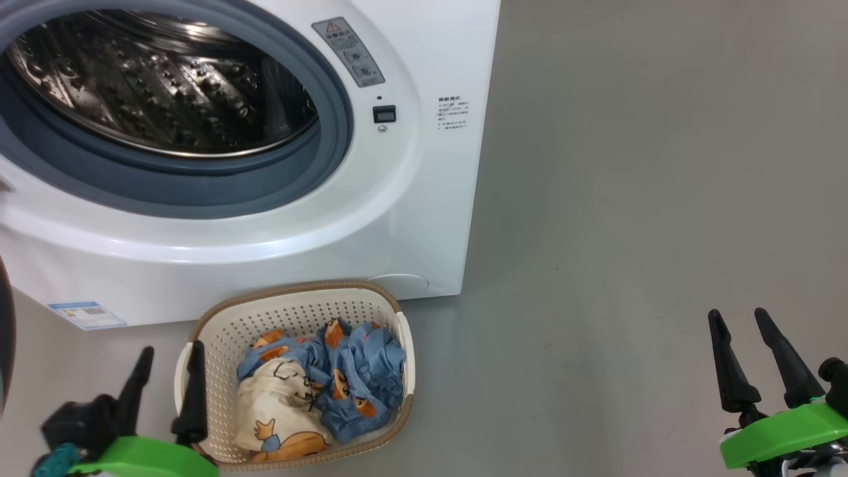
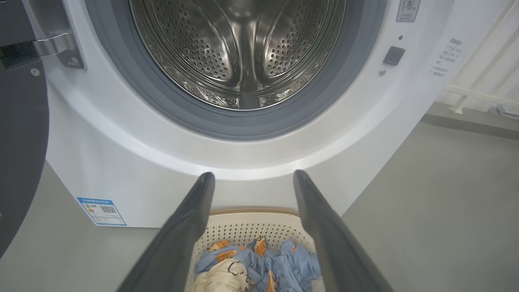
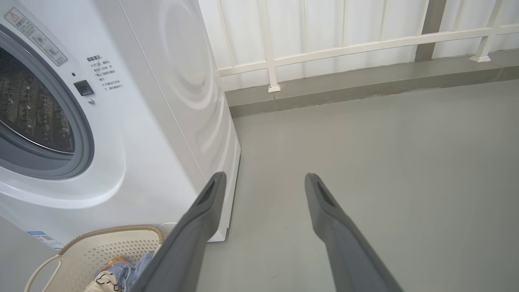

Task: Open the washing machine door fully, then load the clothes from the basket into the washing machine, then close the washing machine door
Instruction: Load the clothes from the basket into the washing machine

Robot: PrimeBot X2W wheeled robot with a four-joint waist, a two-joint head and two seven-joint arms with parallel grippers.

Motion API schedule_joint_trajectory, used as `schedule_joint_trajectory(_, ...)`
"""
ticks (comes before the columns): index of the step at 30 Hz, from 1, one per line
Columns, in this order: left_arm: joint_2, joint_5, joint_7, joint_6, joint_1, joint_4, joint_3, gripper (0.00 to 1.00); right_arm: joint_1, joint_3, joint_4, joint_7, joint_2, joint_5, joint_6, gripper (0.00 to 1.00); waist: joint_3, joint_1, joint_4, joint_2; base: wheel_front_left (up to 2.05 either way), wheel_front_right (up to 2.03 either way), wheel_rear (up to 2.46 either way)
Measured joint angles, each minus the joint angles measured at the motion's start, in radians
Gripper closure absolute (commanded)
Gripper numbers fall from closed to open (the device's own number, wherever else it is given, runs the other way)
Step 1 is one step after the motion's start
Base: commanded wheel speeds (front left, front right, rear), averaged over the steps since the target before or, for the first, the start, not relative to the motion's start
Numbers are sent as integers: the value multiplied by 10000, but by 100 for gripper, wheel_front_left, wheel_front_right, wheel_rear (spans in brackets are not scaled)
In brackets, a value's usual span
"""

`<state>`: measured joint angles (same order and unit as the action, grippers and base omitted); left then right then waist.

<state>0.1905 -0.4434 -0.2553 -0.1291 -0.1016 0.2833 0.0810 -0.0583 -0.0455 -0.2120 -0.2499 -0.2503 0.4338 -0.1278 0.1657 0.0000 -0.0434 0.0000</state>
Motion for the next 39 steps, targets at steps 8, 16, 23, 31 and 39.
schedule_joint_trajectory(8,-374,0,2,0,-61,869,305,0,-111,121,31,0,313,-8,0,0,385,0,-27,0,0,0,0)
schedule_joint_trajectory(16,-407,-17,0,0,-1412,2727,1127,0,-610,311,125,0,447,-17,0,0,1089,0,-63,0,0,0,0)
schedule_joint_trajectory(23,-205,-483,2,0,-2936,4692,2138,0,-1135,297,297,0,522,-105,0,0,1916,0,-111,0,0,0,0)
schedule_joint_trajectory(31,-88,-1252,2,0,-4713,6594,3273,0,-1793,272,546,-13,600,-205,0,0,2930,0,-154,0,0,0,0)
schedule_joint_trajectory(39,196,-1918,458,0,-6208,8287,4989,0,-2499,357,771,-44,685,-339,0,0,4219,0,-251,0,0,0,0)
